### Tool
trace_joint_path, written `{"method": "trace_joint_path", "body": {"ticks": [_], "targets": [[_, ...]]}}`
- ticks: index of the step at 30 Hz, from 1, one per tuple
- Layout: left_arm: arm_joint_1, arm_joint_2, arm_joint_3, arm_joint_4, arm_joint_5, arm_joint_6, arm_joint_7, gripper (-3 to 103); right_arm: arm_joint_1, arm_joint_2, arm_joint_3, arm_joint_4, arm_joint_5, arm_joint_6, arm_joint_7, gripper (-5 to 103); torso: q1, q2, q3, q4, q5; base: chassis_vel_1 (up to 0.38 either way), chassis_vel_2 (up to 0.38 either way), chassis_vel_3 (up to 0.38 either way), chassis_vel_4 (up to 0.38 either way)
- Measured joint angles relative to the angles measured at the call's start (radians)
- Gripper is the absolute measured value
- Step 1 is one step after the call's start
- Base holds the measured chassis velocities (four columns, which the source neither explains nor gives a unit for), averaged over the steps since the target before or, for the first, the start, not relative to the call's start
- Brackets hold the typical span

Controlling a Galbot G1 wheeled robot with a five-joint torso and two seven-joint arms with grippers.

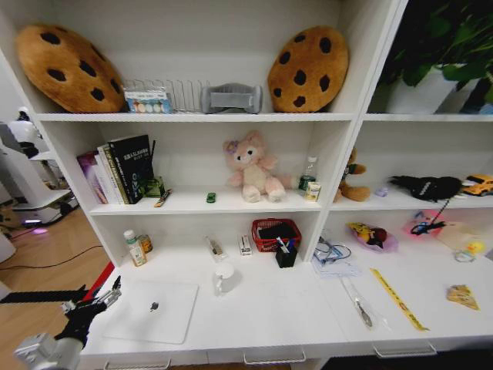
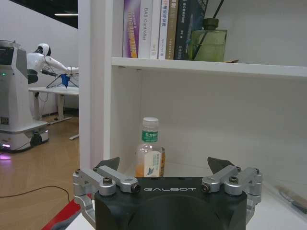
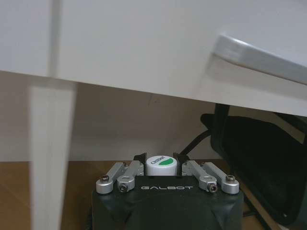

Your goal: Organize the objects on the table.

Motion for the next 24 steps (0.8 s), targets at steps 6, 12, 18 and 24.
{"method": "trace_joint_path", "body": {"ticks": [6,12,18,24], "targets": [[0.0,0.0,0.0,0.0,0.0,0.0,0.0,100,0.031,-0.006,-0.001,-0.043,-0.001,0.013,-0.006,29,0.0,0.0,0.0,-0.0006,0.0008,-0.233,-0.25,0.221,0.242],[0.0,0.0,0.0,0.0,0.0,0.0,0.0,100,0.088,-0.011,-0.026,-0.102,-0.014,0.035,-0.016,29,0.0,0.0,0.0,0.0001,0.0009,-0.251,-0.271,0.244,0.257],[0.0,0.0,0.0,0.0,0.0,0.0,0.001,100,0.129,-0.013,-0.056,-0.148,-0.016,0.081,-0.032,29,0.0,0.0,0.0,-0.001,0.0004,-0.006,-0.085,0.072,0.035],[0.0,0.0,0.0,0.0,0.0,0.0,0.0,100,0.168,-0.009,-0.089,-0.193,-0.04,0.102,-0.054,29,0.0,0.0,0.0,0.0002,0.0006,0.014,0.076,-0.031,-0.061]]}}
